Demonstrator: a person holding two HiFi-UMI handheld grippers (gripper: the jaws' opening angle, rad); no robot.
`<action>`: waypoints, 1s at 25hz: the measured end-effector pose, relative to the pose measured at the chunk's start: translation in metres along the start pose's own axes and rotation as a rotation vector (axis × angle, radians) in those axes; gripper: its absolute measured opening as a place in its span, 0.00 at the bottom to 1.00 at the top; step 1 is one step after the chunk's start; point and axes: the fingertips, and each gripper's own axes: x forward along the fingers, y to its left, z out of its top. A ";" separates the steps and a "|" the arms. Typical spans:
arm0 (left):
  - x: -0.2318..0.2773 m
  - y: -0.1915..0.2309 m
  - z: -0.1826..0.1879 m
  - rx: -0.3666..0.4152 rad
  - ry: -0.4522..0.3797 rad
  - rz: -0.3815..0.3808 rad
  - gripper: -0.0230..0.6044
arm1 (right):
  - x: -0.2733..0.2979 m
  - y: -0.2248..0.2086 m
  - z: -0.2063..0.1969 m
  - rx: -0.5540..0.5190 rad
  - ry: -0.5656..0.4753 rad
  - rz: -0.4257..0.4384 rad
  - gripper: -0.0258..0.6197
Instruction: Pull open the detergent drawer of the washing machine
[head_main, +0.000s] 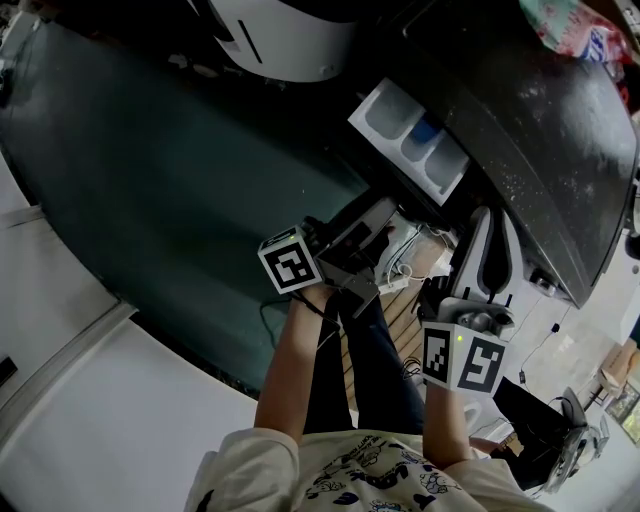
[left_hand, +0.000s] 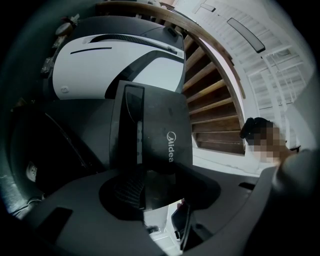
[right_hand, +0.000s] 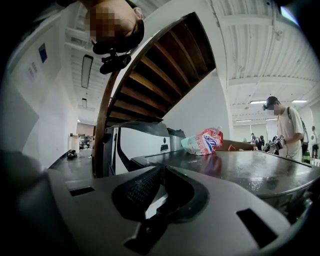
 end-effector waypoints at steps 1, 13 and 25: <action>-0.003 -0.001 0.000 0.001 0.001 -0.002 0.37 | -0.002 0.002 0.000 0.000 0.000 0.001 0.09; -0.041 -0.015 -0.007 -0.004 0.002 -0.005 0.37 | -0.029 0.029 -0.003 -0.009 0.001 0.006 0.10; -0.058 -0.027 -0.007 -0.009 -0.002 -0.005 0.37 | -0.040 0.043 0.001 -0.008 0.005 0.013 0.10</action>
